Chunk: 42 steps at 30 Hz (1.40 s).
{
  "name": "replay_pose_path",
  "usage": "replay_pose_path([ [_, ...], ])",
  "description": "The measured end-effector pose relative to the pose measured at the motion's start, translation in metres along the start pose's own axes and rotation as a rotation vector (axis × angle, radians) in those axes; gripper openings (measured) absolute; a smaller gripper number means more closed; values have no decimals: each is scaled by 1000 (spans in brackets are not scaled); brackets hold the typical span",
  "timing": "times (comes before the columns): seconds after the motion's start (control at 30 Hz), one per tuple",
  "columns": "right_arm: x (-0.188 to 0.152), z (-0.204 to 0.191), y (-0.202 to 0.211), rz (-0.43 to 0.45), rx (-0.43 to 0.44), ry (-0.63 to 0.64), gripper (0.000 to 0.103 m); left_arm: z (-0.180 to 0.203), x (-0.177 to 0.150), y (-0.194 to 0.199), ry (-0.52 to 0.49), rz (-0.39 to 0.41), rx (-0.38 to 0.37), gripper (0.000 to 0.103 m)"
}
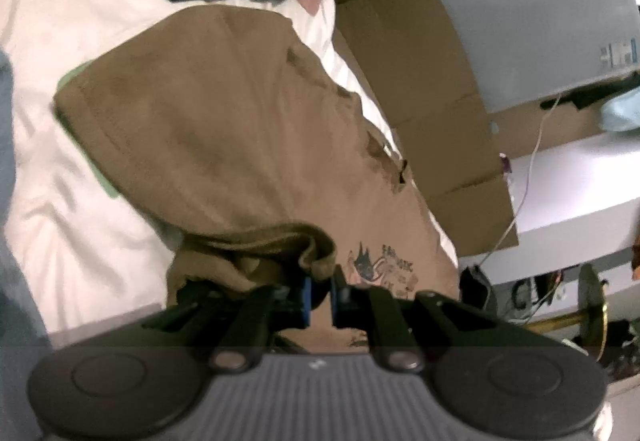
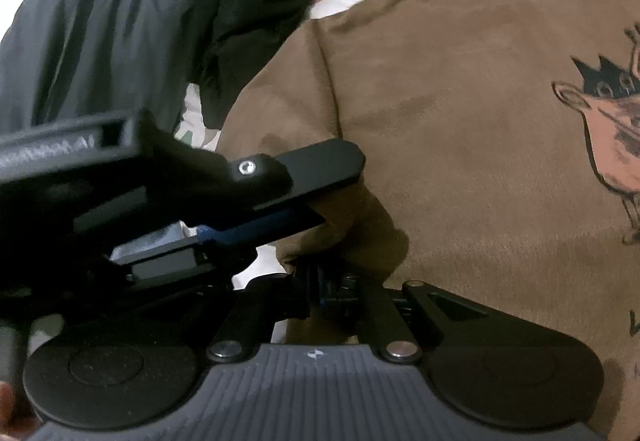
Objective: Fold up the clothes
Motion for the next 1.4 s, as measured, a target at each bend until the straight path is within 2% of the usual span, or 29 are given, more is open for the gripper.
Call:
replay_pose_path([
  [0.07,0,3,9,-21,22,-32,18,1,1,0,-17,-10,6,10],
  [0.13,-2,7,23,-19,39,-56,40,3,2,1,-35,-18,13,10],
  [0.27,-2,21,51,-2,44,-86,44,8,1,2,-92,-36,52,11],
  [0.33,-2,29,63,6,29,-96,46,12,-3,3,-127,-49,76,14],
  [0.37,0,33,68,14,24,-102,46,14,-6,2,-138,-56,88,15],
  [0.43,2,42,79,27,17,-113,46,15,-14,2,-151,-76,114,24],
  [0.6,8,52,97,46,11,-95,46,10,-32,13,-121,-104,151,28],
  [0.73,10,58,105,54,11,-88,46,8,-23,39,-100,-48,171,32],
  [0.83,7,64,111,53,5,-95,46,6,-2,63,-88,36,155,40],
  [0.93,7,65,116,54,-1,-86,46,0,16,80,-97,90,201,40],
  [1.03,8,64,123,62,2,-72,46,-15,34,89,-70,118,287,40],
  [1.1,9,64,126,67,7,-69,46,-27,45,89,-51,124,356,41],
  [1.27,13,67,131,73,11,-90,46,-44,66,87,-49,143,440,43],
  [1.37,14,67,132,80,15,-98,46,-53,72,84,-54,142,483,41],
  [1.4,14,67,132,80,16,-97,46,-55,73,82,-59,137,502,36],
])
Point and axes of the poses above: each gripper's, at about its wrist camera, not at the fingertips, and y roughly against the way its jaws point, z to its right, x to its top, the point moved 8 cm from there along -y, roughly the way its jaws point, and after that the axes turned 12 degrees about -y, right-handed, at the moved point
